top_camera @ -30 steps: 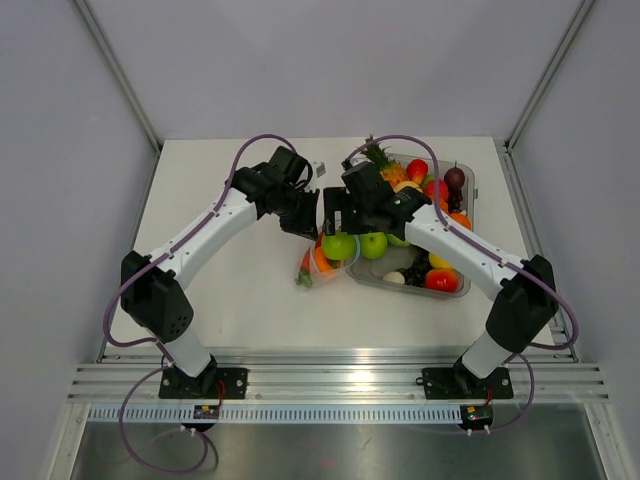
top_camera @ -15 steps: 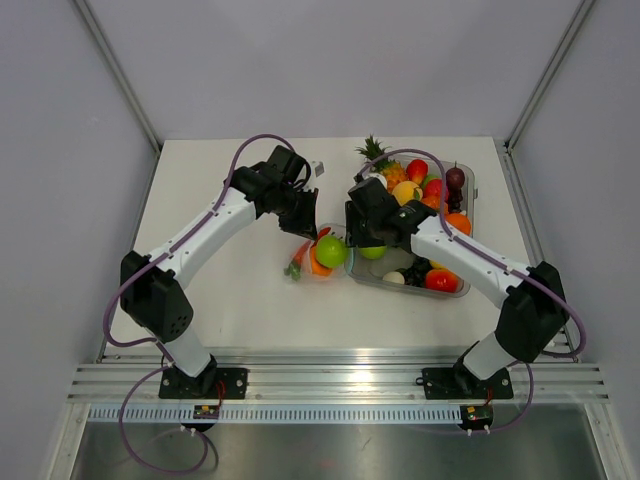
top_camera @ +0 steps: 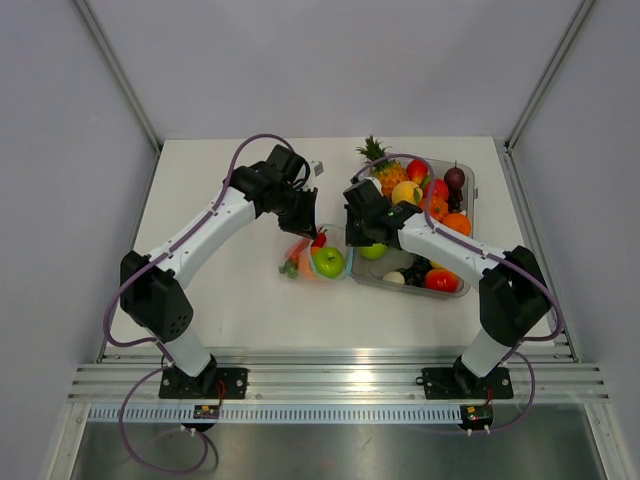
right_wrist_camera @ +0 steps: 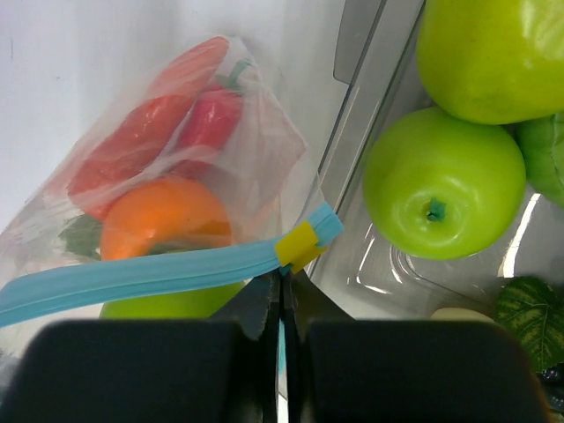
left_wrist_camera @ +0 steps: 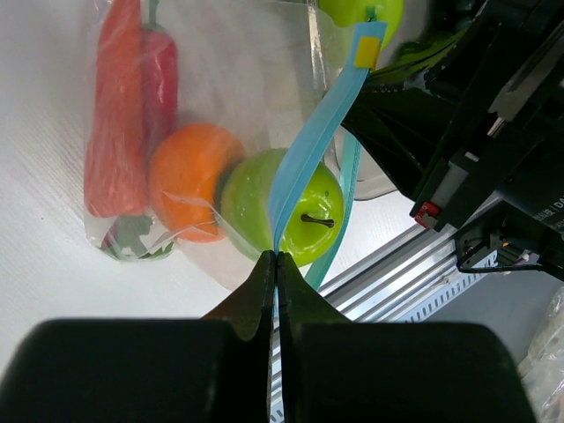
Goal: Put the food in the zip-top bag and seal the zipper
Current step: Adjust the zipper food storage bag at the center of the board, then pick up the fake fruit from the zipper food storage bag.
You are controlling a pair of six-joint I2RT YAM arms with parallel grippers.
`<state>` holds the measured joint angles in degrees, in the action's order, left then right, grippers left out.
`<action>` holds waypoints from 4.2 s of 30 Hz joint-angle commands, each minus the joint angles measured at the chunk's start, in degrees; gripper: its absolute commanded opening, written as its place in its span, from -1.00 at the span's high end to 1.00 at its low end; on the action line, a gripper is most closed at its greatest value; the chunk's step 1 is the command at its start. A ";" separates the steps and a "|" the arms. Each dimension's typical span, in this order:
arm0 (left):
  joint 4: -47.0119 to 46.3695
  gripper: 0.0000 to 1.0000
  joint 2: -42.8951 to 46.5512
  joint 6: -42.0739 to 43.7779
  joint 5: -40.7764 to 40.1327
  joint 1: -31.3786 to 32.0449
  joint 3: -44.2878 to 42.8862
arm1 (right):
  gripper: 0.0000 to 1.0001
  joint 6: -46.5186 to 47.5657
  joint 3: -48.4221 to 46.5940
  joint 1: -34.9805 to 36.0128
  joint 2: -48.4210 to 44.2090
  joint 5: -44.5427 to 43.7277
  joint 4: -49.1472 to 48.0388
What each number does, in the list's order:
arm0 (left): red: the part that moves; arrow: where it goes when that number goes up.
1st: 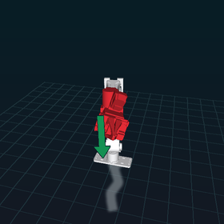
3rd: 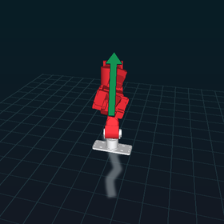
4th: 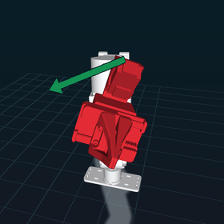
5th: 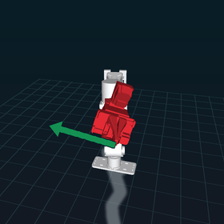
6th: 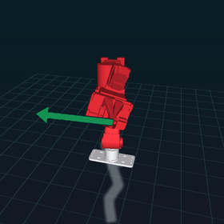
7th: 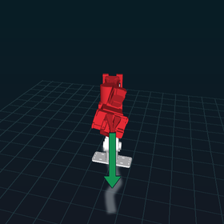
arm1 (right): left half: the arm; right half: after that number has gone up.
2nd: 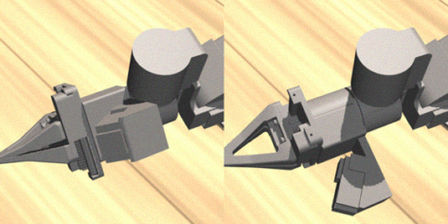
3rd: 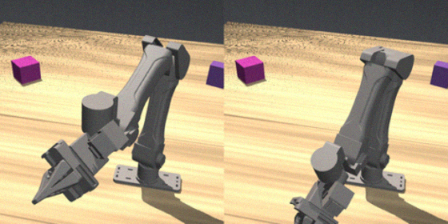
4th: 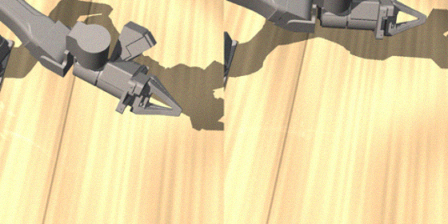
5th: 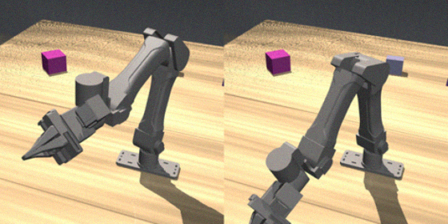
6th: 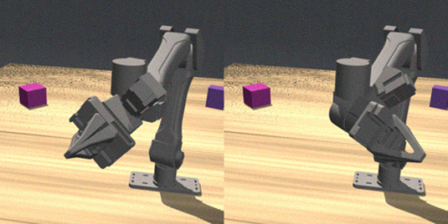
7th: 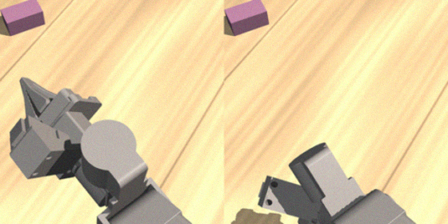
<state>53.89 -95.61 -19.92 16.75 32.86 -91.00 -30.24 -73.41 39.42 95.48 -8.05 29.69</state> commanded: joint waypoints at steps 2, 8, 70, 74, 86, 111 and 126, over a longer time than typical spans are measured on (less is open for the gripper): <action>-1.51 1.00 3.42 0.67 1.44 -1.22 -0.58 | 1.00 -1.14 0.46 -0.22 -3.63 -1.79 -2.62; 0.34 1.00 3.24 1.46 -0.05 -2.63 -4.26 | 1.00 -1.75 -0.59 0.57 -9.87 1.28 -1.22; -0.80 1.00 -8.36 1.29 1.35 -4.21 -3.48 | 0.15 8.80 -6.40 8.66 -9.18 6.73 8.71; -0.80 1.00 -7.49 1.20 2.05 -4.47 -3.39 | 0.22 8.27 -5.17 9.36 -6.28 10.77 8.45; 0.17 1.00 -5.90 1.82 1.79 -4.47 -3.57 | 0.26 4.41 -7.97 9.71 1.19 3.88 8.62; -0.80 1.00 -3.97 1.64 3.55 -4.56 -1.20 | 0.12 -1.40 -7.19 8.13 1.90 -2.67 6.34; -0.80 1.00 -3.70 1.55 3.81 -4.65 -1.28 | 0.33 -1.49 -7.10 8.13 2.69 -1.61 4.94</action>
<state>54.35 -102.02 -18.41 19.11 28.51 -92.20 -31.35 -79.68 47.99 100.14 -9.80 36.60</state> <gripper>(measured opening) 0.005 0.345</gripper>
